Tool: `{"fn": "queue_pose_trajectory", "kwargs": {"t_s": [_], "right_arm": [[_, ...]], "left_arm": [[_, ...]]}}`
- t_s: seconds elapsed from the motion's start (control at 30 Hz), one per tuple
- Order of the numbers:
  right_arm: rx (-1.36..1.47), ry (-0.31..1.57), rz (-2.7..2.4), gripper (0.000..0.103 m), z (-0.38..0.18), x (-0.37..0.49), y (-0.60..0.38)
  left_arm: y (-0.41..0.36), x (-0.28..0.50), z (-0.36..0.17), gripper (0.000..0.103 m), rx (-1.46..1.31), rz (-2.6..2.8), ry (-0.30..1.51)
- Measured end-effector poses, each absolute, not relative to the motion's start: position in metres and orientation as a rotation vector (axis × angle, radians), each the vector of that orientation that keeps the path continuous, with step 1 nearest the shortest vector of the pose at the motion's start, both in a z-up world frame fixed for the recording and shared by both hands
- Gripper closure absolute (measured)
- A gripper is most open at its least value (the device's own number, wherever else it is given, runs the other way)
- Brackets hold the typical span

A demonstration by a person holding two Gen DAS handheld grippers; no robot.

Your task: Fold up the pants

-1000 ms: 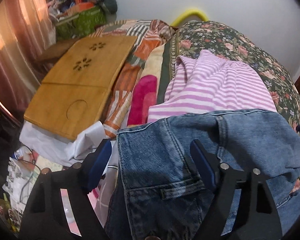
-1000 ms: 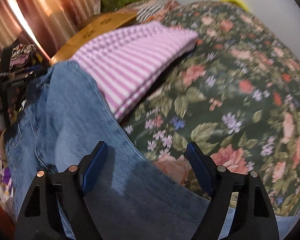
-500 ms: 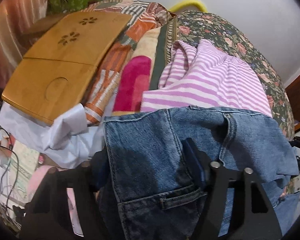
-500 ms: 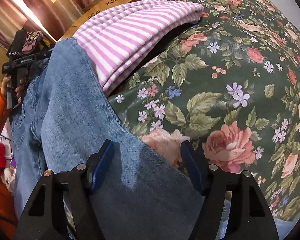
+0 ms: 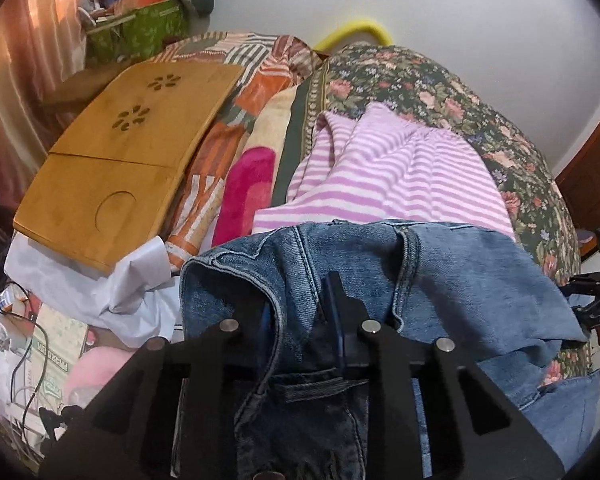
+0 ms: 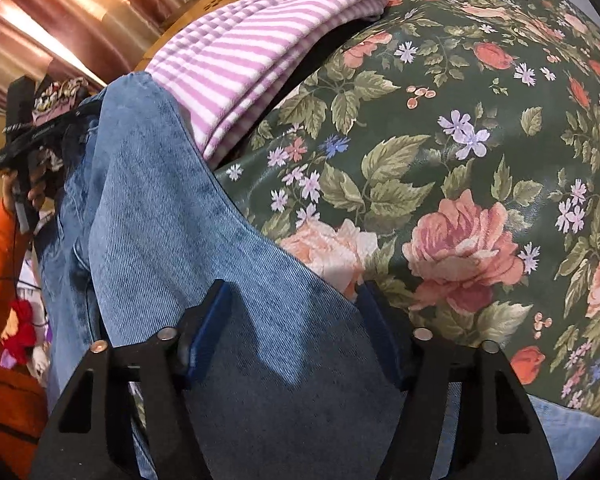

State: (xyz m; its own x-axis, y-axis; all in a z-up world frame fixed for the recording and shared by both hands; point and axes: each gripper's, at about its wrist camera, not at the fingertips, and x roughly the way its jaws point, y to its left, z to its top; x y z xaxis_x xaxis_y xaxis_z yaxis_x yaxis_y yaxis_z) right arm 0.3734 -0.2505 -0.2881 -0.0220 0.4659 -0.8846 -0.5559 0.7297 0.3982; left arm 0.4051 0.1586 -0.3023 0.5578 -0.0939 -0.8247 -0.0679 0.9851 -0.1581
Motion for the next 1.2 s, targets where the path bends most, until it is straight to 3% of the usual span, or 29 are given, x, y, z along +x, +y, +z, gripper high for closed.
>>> {"fn": "queue_pose_trajectory", "kwargs": {"t_s": [0.1,0.2,0.33,0.77,1.2], "right_arm": [[-0.080,1.362,0.819,0.061,-0.289,0.375,-0.248],[-0.061,1.364,0.832,0.081,-0.288,0.374,-0.243],[-0.116,1.328,0.799,0.092,-0.280,0.365,-0.234],[-0.074,1.115,0.683,0.095,-0.205,0.343,-0.255],[-0.055,1.001,0.767,0.095,-0.156,0.246,-0.216]], "left_arm": [[0.158,0.403,-0.298,0.079,-0.177,-0.021,0.969],[0.157,0.402,-0.296,0.079,-0.169,-0.018,0.964],[0.156,0.399,-0.290,0.080,-0.174,-0.016,0.952],[0.150,0.357,-0.233,0.082,-0.188,-0.074,0.854],[0.148,0.273,-0.195,0.082,-0.200,-0.134,0.786]]}}
